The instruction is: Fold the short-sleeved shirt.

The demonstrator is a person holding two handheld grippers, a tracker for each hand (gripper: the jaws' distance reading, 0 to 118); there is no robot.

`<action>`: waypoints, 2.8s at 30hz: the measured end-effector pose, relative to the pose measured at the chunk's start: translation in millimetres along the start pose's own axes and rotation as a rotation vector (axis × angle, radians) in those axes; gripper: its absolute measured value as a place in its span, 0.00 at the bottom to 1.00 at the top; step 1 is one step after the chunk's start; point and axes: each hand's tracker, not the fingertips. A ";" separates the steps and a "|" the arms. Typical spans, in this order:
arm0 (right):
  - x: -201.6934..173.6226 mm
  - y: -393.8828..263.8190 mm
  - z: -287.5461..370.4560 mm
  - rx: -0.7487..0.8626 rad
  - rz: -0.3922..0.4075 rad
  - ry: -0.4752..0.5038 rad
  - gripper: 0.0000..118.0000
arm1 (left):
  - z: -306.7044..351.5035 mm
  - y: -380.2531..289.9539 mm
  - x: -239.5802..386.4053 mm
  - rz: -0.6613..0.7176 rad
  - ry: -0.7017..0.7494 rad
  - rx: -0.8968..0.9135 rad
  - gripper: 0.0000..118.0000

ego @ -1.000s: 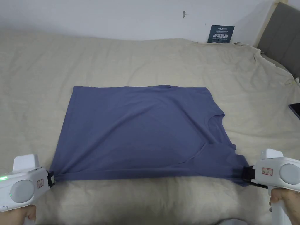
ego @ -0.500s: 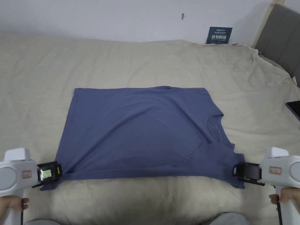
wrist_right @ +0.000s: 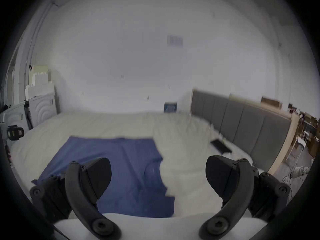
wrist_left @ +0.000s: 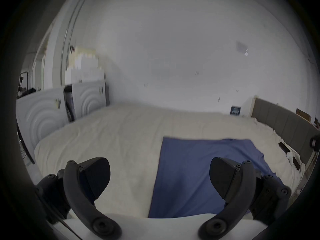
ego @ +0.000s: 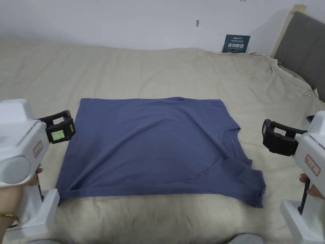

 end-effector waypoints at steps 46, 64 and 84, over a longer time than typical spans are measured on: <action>11.0 -161.6 -62.7 -0.745 -0.080 0.035 0.97 | 13.9 -53.8 42.4 -0.002 -0.125 -0.031 0.00; -23.2 -135.6 -78.3 -0.840 -0.039 0.075 0.07 | 2.9 -50.2 10.3 0.064 -0.107 -0.245 0.49; -1.8 -144.0 -94.1 -0.831 -0.059 0.076 0.07 | -53.0 -137.0 -25.5 -0.114 -0.051 -0.830 0.41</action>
